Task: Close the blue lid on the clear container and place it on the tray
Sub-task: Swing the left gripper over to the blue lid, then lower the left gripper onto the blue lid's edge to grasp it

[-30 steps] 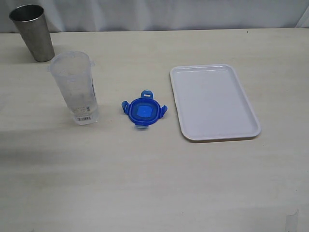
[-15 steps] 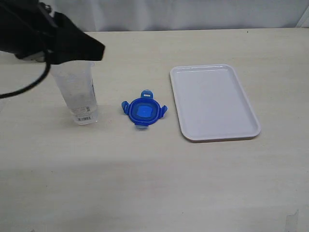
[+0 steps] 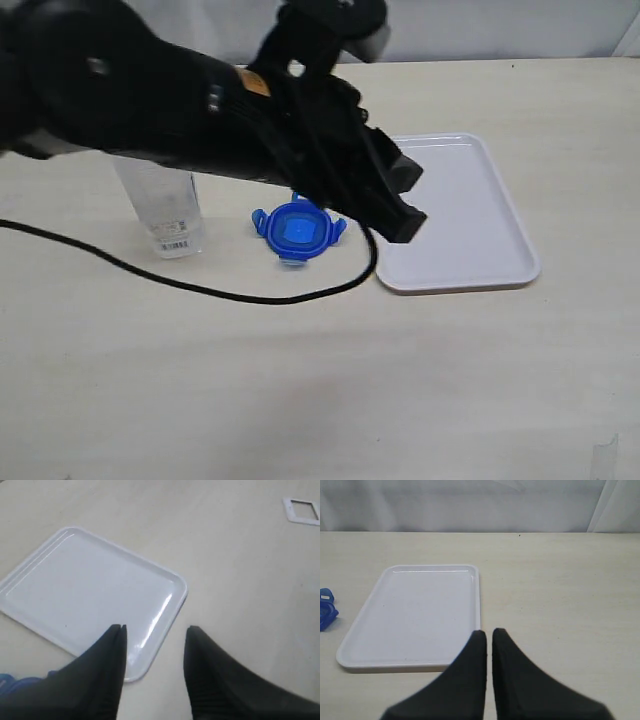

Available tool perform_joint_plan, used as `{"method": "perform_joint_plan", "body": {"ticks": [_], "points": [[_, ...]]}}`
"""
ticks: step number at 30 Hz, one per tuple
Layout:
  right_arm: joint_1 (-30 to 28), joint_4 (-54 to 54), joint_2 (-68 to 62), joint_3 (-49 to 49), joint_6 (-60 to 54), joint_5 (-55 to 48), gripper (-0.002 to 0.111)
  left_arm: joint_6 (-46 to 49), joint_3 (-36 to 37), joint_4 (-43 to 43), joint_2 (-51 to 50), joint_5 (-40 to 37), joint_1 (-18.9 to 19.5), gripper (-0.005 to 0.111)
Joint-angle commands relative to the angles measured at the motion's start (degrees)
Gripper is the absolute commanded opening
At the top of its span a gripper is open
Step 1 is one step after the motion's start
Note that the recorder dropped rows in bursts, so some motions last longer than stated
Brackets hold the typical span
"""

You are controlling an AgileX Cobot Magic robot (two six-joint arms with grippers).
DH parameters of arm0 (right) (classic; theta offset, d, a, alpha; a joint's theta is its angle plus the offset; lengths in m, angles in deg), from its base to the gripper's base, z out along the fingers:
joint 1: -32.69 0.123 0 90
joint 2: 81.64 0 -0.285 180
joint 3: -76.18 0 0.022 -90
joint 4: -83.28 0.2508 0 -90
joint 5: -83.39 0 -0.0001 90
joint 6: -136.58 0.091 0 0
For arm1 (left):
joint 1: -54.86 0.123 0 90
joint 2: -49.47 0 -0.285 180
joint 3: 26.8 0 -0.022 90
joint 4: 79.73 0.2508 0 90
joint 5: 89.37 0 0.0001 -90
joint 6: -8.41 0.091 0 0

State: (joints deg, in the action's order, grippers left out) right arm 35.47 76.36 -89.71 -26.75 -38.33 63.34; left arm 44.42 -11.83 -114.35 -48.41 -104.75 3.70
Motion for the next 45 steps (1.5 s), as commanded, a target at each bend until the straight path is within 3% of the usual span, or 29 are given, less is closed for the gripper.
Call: {"method": "perform_joint_plan", "body": {"ticks": [1,5,9,13,16,25,35,45], "points": [[0.1,0.1,0.3,0.1,-0.3,0.2,0.004,-1.7,-5.1,4.2,-9.0,2.2,-1.5,0.036],[0.1,0.1,0.3,0.1,-0.3,0.2,0.004,-6.0,-8.2,12.8,-16.2,2.3,-1.6,0.036],[0.1,0.1,0.3,0.1,-0.3,0.2,0.004,-26.2,-10.6,36.5,-19.0,1.2,-1.6,0.036],[0.1,0.1,0.3,0.1,-0.3,0.2,0.004,-52.1,-15.5,66.5,-19.0,-10.6,-2.0,0.036],[0.1,0.1,0.3,0.1,-0.3,0.2,0.004,-62.6,-18.1,78.8,-19.2,-21.3,-3.4,0.036],[0.1,0.1,0.3,0.1,-0.3,0.2,0.004,-58.5,-18.2,62.0,-23.9,-21.5,-6.4,0.036],[0.1,0.1,0.3,0.1,-0.3,0.2,0.004,-76.0,-18.2,72.8,-29.4,-14.7,-6.2,0.036],[0.1,0.1,0.3,0.1,-0.3,0.2,0.004,-79.4,-18.2,72.8,-32.3,-17.6,-5.1,0.036]]}}
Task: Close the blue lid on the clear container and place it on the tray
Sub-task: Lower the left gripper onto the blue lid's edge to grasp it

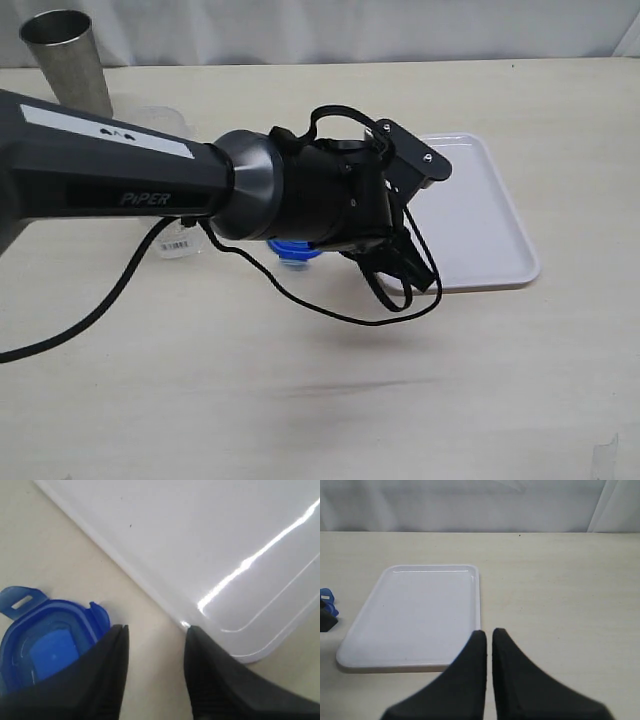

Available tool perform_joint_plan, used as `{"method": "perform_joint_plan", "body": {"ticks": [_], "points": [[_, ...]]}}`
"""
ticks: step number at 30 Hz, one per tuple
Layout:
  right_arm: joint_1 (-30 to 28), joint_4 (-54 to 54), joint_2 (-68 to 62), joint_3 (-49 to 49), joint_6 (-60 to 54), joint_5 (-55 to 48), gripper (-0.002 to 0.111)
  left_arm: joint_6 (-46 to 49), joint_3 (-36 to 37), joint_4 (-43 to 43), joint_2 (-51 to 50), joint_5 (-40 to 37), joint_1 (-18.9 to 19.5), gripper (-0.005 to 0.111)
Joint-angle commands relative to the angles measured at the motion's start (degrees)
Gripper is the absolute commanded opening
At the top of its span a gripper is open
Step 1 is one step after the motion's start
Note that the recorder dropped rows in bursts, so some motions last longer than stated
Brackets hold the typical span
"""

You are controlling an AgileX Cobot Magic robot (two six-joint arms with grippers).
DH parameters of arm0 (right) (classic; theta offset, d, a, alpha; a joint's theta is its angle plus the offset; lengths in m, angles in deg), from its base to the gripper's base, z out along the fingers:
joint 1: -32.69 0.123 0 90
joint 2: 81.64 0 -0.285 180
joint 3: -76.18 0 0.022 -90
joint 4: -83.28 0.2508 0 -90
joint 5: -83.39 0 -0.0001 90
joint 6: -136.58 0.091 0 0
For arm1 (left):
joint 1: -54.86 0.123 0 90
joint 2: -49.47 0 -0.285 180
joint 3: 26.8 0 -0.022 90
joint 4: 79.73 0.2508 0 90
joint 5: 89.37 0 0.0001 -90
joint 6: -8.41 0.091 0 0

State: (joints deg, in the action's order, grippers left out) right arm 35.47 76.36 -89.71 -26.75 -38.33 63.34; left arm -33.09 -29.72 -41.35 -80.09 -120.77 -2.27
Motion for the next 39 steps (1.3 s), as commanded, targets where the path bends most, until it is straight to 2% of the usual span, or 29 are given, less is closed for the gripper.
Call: {"method": "perform_joint_plan", "body": {"ticks": [1,9,17,25,28,33,39], "points": [[0.1,0.1,0.3,0.1,-0.3,0.2,0.004,-2.1,-0.3,-0.2,-0.9,-1.6,1.0,0.036],[0.1,0.1,0.3,0.1,-0.3,0.2,0.004,-4.6,-0.3,0.4,-3.0,2.7,1.5,0.036],[0.1,0.1,0.3,0.1,-0.3,0.2,0.004,-6.4,-0.3,1.0,-4.4,1.3,3.4,0.036],[0.1,0.1,0.3,0.1,-0.3,0.2,0.004,-6.4,-0.3,1.0,-4.0,3.0,3.4,0.036],[0.1,0.1,0.3,0.1,-0.3,0.2,0.004,-6.7,-0.6,2.6,-4.0,3.2,3.4,0.036],[0.1,0.1,0.3,0.1,-0.3,0.2,0.004,-13.5,-0.6,8.6,-4.0,3.0,3.9,0.036],[0.1,0.1,0.3,0.1,-0.3,0.2,0.004,-14.0,-0.6,9.0,-4.0,2.9,3.9,0.036]]}}
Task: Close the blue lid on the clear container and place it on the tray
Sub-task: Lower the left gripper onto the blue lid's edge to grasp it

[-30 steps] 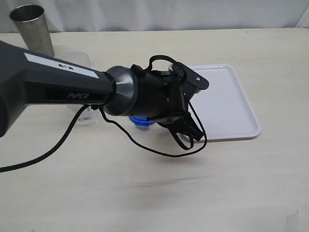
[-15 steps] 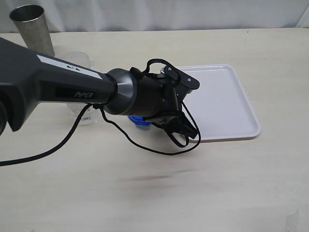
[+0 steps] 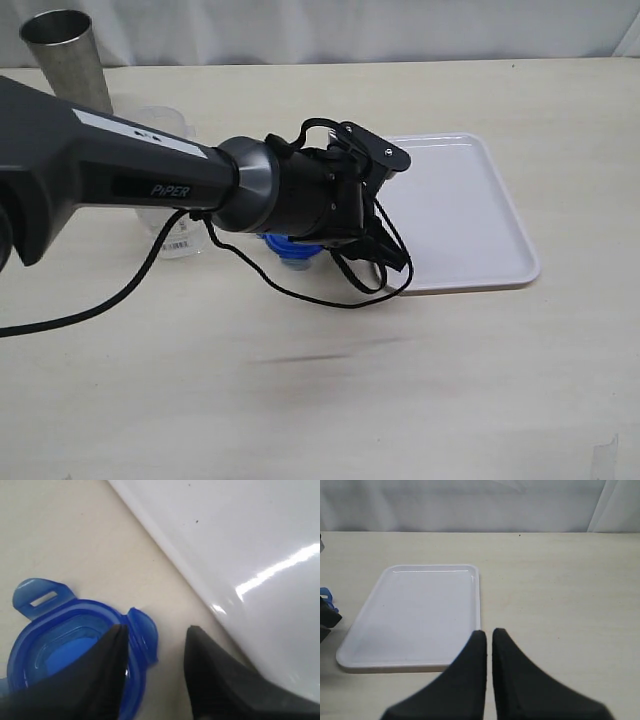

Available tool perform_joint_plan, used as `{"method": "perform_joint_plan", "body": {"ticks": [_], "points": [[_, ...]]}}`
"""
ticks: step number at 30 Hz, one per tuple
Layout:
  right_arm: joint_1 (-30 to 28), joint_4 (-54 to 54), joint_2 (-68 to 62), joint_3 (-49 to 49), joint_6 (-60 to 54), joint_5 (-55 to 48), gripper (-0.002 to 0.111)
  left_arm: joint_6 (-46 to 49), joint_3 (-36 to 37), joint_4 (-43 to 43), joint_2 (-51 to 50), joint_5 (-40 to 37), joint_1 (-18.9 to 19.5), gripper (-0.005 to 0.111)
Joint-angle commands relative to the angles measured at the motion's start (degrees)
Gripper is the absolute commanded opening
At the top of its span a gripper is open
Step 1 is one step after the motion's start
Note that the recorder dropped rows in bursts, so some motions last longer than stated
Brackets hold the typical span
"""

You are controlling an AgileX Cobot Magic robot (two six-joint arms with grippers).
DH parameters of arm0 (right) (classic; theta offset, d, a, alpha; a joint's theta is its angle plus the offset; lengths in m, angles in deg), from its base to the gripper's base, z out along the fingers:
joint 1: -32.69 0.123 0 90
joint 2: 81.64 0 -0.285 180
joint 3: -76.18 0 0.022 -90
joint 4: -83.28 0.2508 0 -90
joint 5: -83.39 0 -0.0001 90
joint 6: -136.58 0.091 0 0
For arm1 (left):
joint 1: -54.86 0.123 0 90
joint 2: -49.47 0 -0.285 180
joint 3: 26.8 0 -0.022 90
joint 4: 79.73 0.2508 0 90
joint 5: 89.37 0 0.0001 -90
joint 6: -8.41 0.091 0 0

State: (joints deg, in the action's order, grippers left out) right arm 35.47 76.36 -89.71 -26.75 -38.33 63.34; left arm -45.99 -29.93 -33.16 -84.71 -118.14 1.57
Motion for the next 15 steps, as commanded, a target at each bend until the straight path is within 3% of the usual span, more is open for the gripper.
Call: {"method": "perform_joint_plan", "body": {"ticks": [1,12,15], "points": [[0.1,0.1,0.3,0.1,-0.3,0.2,0.004,-1.4,-0.4,0.8,0.6,0.5,0.1,0.036],[0.1,0.1,0.3,0.1,-0.3,0.2,0.004,-2.4,-0.4,0.7,-1.2,0.9,0.7,0.036],[0.1,0.1,0.3,0.1,-0.3,0.2,0.004,-2.4,-0.4,0.7,-1.2,1.0,0.7,0.029]]}}
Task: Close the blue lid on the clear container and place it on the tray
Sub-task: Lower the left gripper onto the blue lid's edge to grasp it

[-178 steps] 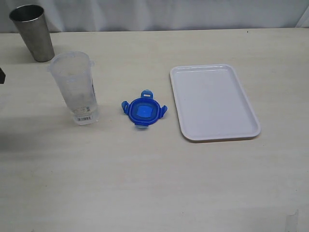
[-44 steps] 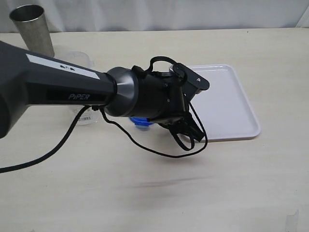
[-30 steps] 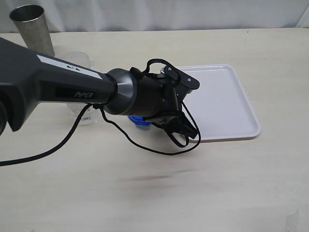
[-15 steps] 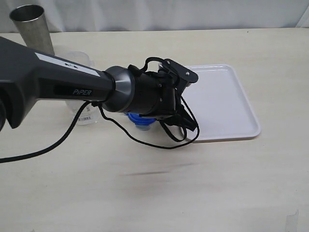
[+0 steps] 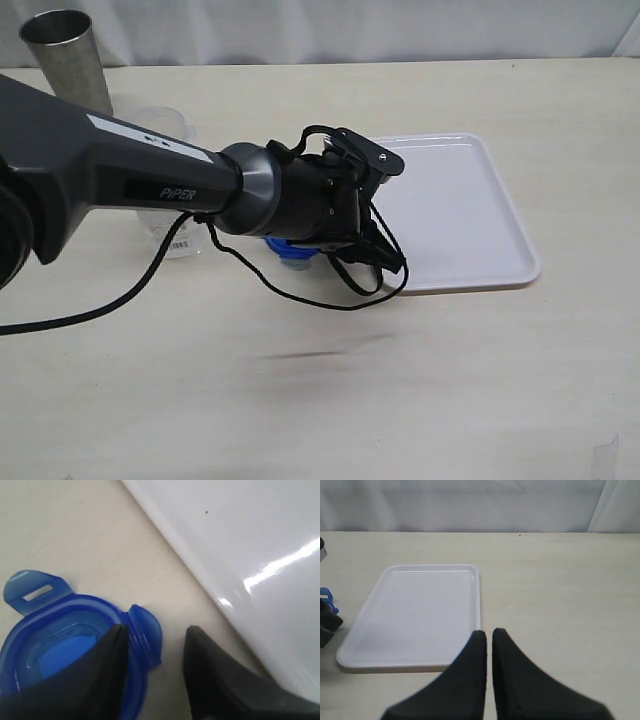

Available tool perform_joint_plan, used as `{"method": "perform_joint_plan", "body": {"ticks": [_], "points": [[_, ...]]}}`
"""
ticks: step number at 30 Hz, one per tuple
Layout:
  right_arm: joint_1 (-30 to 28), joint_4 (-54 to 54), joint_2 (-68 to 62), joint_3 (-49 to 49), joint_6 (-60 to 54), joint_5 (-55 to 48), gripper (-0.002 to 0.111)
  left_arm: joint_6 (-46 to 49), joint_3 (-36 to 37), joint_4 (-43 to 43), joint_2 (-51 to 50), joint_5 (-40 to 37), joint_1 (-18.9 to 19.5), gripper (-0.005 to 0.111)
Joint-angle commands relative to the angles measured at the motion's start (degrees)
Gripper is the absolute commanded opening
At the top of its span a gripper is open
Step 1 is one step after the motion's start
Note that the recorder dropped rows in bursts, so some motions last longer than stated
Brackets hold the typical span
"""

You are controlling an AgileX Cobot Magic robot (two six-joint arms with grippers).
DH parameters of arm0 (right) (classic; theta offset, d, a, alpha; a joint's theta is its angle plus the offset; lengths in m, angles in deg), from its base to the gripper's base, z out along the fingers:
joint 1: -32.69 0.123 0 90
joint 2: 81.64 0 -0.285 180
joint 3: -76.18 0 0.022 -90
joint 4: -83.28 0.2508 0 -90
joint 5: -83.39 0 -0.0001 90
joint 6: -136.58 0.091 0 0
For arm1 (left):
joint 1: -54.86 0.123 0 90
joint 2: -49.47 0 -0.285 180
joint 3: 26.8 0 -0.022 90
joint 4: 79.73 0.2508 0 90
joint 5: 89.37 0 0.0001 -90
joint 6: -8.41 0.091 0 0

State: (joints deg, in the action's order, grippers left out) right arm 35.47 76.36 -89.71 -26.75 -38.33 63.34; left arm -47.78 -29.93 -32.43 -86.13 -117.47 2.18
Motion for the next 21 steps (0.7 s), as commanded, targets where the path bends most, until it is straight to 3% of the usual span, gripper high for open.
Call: {"method": "perform_joint_plan", "body": {"ticks": [1,9,21], "points": [[0.1,0.1,0.3,0.1,-0.3,0.2,0.004,-0.6,-0.4,0.1,0.3,0.2,0.1,0.025],[0.1,0.1,0.3,0.1,-0.3,0.2,0.004,-0.6,-0.4,0.0,0.3,2.5,0.1,0.000],[0.1,0.1,0.3,0.1,-0.3,0.2,0.004,5.7,-0.4,-1.3,3.9,-7.5,-2.1,0.000]]}}
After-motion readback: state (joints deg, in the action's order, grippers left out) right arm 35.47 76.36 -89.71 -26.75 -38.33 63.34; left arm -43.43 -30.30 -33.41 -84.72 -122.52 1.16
